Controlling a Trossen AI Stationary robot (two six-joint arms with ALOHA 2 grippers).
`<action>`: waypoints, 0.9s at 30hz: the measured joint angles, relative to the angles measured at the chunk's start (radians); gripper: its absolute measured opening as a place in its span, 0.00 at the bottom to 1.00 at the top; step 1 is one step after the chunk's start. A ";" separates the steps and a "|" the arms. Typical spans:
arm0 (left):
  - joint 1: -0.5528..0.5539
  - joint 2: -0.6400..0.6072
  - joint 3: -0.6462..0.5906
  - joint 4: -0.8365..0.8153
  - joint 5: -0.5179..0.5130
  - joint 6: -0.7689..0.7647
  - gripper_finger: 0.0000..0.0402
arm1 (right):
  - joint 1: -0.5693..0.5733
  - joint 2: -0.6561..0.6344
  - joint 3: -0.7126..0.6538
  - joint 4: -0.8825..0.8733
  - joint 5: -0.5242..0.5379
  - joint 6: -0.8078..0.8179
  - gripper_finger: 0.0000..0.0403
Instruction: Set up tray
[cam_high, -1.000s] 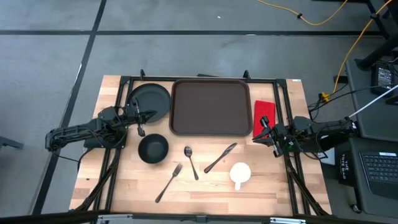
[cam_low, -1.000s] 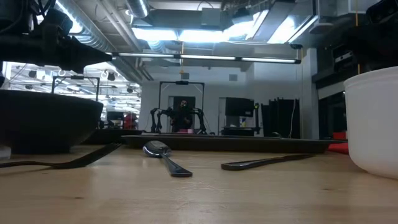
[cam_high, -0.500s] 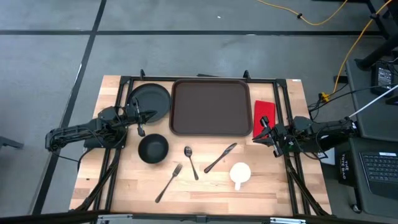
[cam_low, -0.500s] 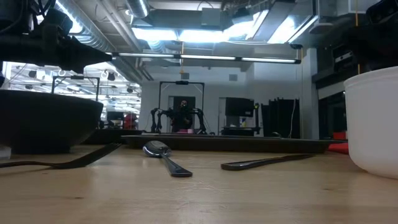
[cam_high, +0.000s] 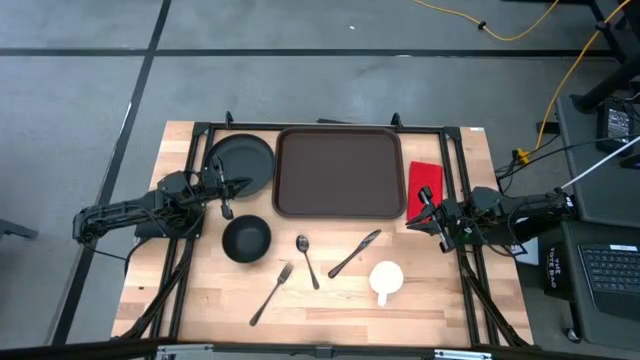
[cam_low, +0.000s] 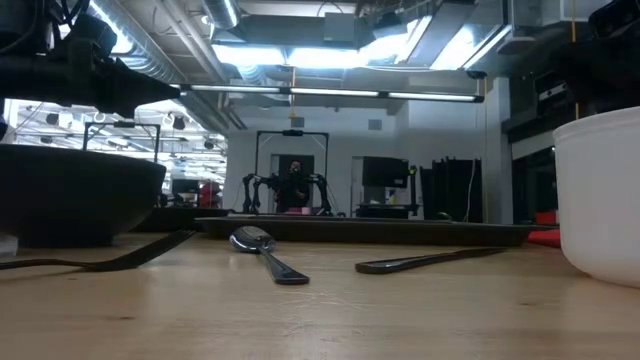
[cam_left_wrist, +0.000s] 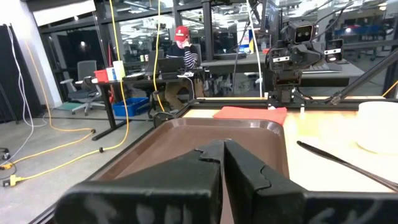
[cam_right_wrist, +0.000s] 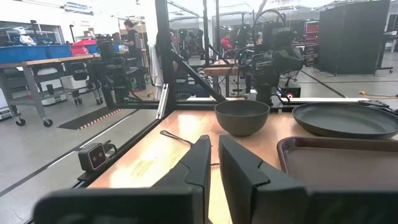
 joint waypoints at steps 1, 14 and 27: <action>0.000 0.000 0.000 0.000 0.000 0.000 0.02 | 0.000 0.000 0.000 0.000 0.000 0.000 0.10; 0.000 0.000 0.000 0.000 0.000 0.000 0.02 | 0.000 0.000 0.000 0.000 0.000 0.000 0.10; 0.000 0.000 0.000 0.000 0.000 0.000 0.02 | 0.000 0.000 0.000 0.000 0.000 -0.026 0.10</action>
